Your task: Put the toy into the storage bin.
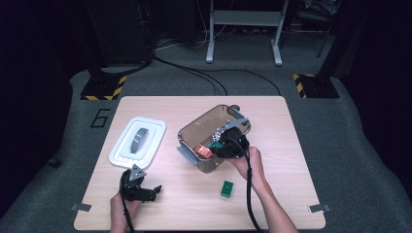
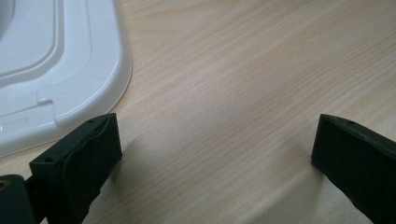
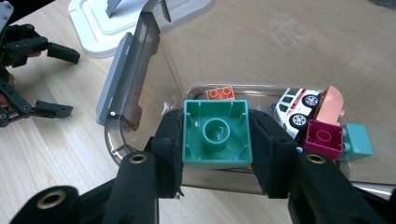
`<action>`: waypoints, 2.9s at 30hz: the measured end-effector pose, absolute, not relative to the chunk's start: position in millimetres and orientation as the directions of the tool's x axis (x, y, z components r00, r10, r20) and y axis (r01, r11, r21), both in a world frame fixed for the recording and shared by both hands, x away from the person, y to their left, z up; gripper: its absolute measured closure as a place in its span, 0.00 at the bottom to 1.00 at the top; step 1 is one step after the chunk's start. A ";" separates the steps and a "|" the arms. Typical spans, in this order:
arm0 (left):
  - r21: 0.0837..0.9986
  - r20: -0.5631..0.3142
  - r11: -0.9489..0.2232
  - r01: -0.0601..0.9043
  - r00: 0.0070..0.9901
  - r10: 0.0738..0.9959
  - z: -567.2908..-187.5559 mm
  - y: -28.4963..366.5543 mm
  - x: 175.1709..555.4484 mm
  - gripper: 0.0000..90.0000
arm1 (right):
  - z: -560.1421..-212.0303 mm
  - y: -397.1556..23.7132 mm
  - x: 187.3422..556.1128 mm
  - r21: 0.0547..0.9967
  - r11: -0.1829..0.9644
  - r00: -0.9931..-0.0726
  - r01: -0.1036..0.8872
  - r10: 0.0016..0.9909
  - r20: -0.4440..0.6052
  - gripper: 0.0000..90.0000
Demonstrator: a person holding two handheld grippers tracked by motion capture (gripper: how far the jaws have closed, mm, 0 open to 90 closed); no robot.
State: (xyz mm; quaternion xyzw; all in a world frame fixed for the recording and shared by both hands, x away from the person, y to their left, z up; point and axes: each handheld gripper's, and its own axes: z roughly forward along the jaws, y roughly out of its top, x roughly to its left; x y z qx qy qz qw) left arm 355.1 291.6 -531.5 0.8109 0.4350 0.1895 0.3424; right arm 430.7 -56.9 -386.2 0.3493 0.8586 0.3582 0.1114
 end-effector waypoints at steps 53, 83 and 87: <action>0.720 0.010 -0.388 0.575 0.551 0.835 -531.5 291.7 355.2 0.02 | -498.9 -77.8 358.4 0.601 0.491 -0.614 0.631 0.790 0.000 0.20; 0.720 0.009 -0.387 0.576 0.549 0.836 -531.5 291.6 355.1 0.02 | -488.9 -89.2 377.1 0.536 0.519 -0.621 0.666 0.784 0.012 0.65; 0.720 0.009 -0.386 0.576 0.549 0.836 -531.5 291.6 355.1 0.02 | -481.6 -93.9 378.5 0.563 0.498 -0.615 0.660 0.788 0.024 0.65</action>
